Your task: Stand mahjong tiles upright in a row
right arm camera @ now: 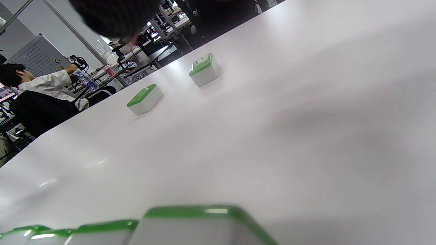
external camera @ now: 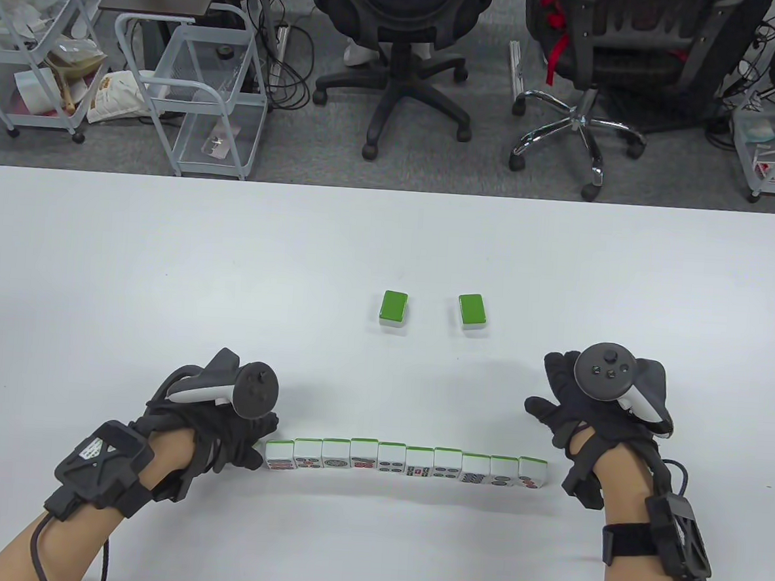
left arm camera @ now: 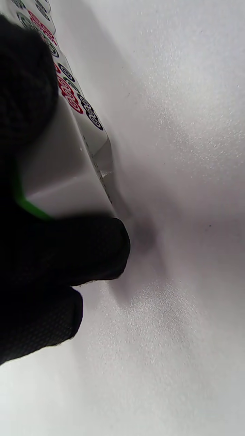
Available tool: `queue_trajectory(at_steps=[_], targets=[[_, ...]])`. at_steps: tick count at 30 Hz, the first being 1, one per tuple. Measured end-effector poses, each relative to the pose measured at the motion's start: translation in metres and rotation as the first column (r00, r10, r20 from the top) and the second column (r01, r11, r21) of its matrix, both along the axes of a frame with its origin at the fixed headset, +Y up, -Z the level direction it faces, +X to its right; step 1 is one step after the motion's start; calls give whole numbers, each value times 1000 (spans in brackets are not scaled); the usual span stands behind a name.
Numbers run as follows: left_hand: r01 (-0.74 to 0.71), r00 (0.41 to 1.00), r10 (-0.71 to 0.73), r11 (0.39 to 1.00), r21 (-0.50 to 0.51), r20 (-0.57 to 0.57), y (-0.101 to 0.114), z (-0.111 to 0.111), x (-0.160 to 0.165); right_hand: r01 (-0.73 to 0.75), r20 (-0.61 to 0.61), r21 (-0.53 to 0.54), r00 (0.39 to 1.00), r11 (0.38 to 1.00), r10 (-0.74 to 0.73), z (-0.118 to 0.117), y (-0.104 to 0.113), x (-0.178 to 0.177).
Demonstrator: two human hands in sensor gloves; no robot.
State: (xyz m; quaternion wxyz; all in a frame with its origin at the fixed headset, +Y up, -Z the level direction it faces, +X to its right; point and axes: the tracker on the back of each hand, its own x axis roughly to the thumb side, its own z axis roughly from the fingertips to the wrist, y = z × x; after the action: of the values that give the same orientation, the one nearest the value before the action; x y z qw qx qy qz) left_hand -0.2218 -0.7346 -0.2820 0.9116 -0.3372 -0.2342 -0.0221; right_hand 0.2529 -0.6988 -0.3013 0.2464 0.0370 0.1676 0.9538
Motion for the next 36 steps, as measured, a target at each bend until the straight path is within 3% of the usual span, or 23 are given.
queue_trajectory(at_steps=[7, 10, 17, 20, 23, 26, 29, 32, 36], targets=[[-110, 994, 110, 994, -3, -26, -4, -5, 0, 0, 7, -15, 1000, 1000, 0, 1, -1, 2], [-131, 990, 129, 991, -31, -52, -7, -8, -2, 5, 10, -14, 1000, 1000, -5, 1, -1, 2], [-122, 991, 122, 992, 3, -57, -6, -7, -5, 4, 7, -9, 1000, 1000, -4, 0, -1, 3], [-124, 987, 128, 991, 46, -100, 2, -12, -10, 2, 4, -7, 1000, 1000, -2, 0, -1, 3], [-124, 976, 157, 971, 204, -152, 32, -26, -9, -5, 5, -11, 1000, 1000, 5, -1, -3, 2], [-89, 977, 150, 932, 350, -152, 64, -46, 10, -9, 2, -19, 1000, 1000, 9, -1, -4, 1], [-72, 980, 142, 910, 408, -143, 86, -68, 41, -11, 4, -16, 1000, 1000, 11, -1, -4, 2], [-56, 983, 129, 888, 456, -132, 90, -86, 75, -11, 7, -18, 1000, 1000, 11, 0, -4, 3], [25, 993, 31, 891, 452, -116, 71, -107, 114, -15, 7, -24, 1000, 1000, 15, 0, -4, 3]])
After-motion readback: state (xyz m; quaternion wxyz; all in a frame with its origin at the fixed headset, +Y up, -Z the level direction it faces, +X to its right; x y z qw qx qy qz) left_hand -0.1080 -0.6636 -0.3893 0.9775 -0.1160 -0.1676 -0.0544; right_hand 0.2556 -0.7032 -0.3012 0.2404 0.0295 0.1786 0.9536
